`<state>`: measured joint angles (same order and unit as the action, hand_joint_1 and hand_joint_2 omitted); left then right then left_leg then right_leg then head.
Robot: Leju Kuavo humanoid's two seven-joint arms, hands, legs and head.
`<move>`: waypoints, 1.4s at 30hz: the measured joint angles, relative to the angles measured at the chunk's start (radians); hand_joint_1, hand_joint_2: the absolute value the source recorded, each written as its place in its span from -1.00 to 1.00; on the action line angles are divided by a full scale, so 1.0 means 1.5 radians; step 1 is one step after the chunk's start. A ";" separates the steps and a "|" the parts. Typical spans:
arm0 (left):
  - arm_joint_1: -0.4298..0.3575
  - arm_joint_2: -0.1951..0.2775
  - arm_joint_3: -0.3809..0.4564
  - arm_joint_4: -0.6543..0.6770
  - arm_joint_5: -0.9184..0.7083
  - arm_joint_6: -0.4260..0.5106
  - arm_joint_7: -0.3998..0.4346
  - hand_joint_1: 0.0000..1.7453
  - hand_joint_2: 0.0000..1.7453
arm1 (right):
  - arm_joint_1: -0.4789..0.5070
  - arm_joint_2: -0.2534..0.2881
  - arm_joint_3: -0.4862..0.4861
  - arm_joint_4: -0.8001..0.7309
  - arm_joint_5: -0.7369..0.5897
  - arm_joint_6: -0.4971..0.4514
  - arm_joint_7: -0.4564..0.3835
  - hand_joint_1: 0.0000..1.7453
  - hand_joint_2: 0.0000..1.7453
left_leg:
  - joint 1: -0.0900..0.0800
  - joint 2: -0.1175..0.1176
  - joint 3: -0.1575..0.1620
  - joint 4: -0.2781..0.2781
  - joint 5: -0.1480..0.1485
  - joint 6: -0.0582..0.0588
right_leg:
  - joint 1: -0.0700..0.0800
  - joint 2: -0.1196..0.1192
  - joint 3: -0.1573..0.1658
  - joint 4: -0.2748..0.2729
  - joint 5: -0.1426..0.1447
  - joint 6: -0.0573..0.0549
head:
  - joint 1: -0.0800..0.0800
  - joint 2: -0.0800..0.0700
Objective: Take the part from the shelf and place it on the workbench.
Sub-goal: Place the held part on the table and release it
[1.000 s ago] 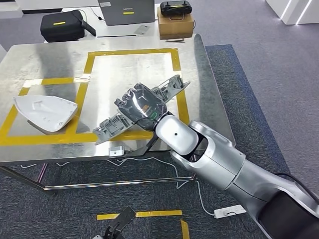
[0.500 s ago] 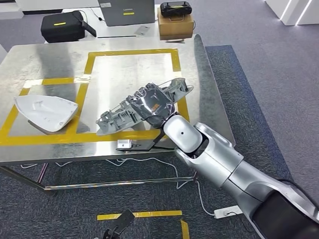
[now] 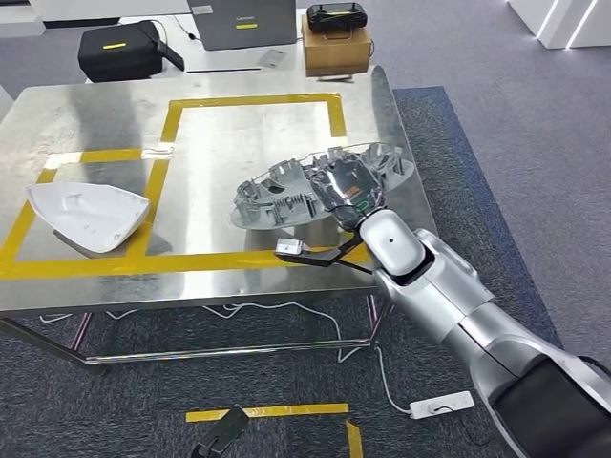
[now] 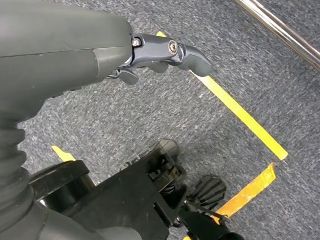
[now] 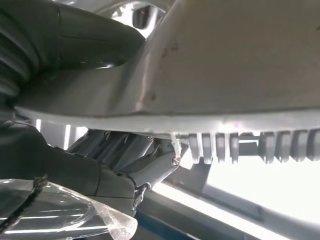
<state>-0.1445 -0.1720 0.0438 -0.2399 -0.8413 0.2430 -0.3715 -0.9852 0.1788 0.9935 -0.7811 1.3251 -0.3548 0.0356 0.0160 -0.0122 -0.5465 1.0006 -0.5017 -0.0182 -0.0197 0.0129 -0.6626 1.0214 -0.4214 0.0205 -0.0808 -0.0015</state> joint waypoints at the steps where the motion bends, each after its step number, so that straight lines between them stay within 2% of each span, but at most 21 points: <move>1: 0.001 0.002 0.000 0.000 0.001 0.001 0.000 -1.00 1.00 | 0.000 -0.005 -0.012 0.017 0.000 -0.002 0.000 1.00 1.00 | 0.000 0.000 0.000 0.000 0.000 0.000 | 0.000 0.000 0.000 0.000 0.000 0.000 | 0.000 0.000; 13: 0.008 0.008 0.000 0.000 0.001 0.002 -0.003 -1.00 1.00 | 0.005 -0.040 -0.075 0.114 -0.012 -0.058 -0.025 1.00 1.00 | 0.000 0.000 0.000 0.000 0.000 0.000 | 0.000 0.000 0.000 0.000 0.000 0.000 | 0.000 0.000; 42: 0.005 0.007 -0.015 0.000 -0.013 -0.014 -0.002 -1.00 1.00 | 0.010 -0.012 -0.087 0.140 0.007 -0.060 -0.039 1.00 1.00 | 0.000 0.000 0.000 0.000 0.000 0.000 | 0.000 0.000 0.001 0.000 0.000 0.000 | 0.000 0.000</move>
<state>-0.1371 -0.1613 0.0208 -0.2396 -0.8614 0.2227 -0.3749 -0.9698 0.1616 0.8629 -0.5711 1.3360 -0.4454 -0.0227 0.0160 -0.0121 -0.5458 1.0007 -0.5017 -0.0180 -0.0199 0.0131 -0.6616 1.0214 -0.4213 0.0205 -0.0806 -0.0015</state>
